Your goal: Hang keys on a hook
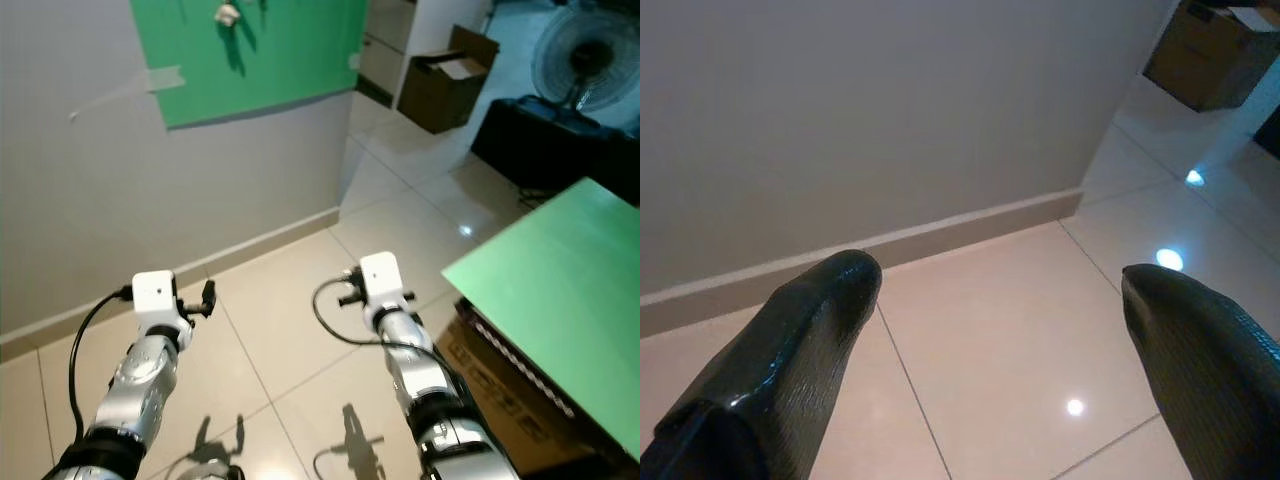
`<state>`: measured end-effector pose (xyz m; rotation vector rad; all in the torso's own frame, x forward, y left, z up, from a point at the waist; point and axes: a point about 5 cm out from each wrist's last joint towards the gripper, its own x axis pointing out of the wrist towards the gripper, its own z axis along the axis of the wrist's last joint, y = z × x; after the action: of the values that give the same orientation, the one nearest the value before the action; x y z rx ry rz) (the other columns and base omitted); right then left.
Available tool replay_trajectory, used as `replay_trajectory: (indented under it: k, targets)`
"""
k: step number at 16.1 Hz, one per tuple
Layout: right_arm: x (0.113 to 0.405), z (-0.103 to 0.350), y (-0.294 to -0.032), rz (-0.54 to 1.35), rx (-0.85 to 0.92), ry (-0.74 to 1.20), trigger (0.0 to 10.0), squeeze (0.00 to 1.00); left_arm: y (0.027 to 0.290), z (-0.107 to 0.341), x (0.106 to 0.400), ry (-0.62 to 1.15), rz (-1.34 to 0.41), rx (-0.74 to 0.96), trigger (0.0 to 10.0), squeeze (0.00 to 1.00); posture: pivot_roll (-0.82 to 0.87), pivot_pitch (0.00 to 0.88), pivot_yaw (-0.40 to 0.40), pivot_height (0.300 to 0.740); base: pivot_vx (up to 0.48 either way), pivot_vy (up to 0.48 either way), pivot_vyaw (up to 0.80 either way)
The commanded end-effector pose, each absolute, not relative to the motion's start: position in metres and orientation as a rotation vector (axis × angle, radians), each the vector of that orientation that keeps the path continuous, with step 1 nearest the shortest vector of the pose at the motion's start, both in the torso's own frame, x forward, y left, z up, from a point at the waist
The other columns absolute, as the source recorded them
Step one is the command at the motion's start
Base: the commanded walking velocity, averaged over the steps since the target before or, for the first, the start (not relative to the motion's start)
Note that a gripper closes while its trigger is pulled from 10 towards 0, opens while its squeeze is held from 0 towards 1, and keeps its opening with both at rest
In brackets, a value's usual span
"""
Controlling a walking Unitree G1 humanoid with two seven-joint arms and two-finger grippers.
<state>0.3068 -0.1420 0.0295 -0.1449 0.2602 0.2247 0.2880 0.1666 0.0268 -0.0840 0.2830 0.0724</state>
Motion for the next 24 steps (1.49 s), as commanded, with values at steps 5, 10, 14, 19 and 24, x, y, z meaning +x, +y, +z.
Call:
replay_trajectory:
  k: [5,10,14,19,24]
  targets:
    - [0.310,0.052,-0.153,0.148,-0.070,0.147,10.0,0.00,0.177,0.049,0.288,0.199,0.121,-0.091,10.0,0.00,-0.05,0.000,-0.023,0.740,0.383,0.288,0.00]
    - [0.281,0.062,-0.142,0.254,-0.082,0.134,10.0,0.00,0.173,0.067,0.275,0.214,0.066,-0.097,10.0,0.00,-0.05,0.000,-0.008,0.740,0.383,0.289,0.00]
    - [0.281,0.064,-0.133,0.279,-0.077,0.158,10.0,0.00,0.157,0.072,0.280,0.228,0.003,-0.049,10.0,0.00,-0.06,0.000,0.009,0.740,0.439,0.069,0.00]
    - [0.287,0.057,-0.130,0.296,-0.109,0.202,10.0,0.00,0.156,0.070,0.282,0.268,-0.007,0.039,10.0,0.00,-0.07,0.000,0.014,0.740,0.399,-0.219,0.00]
    - [0.287,0.054,-0.125,0.329,-0.125,0.221,10.0,0.00,0.163,0.066,0.279,0.287,0.037,0.053,10.0,0.00,-0.06,0.000,0.004,0.740,0.351,-0.322,0.00]
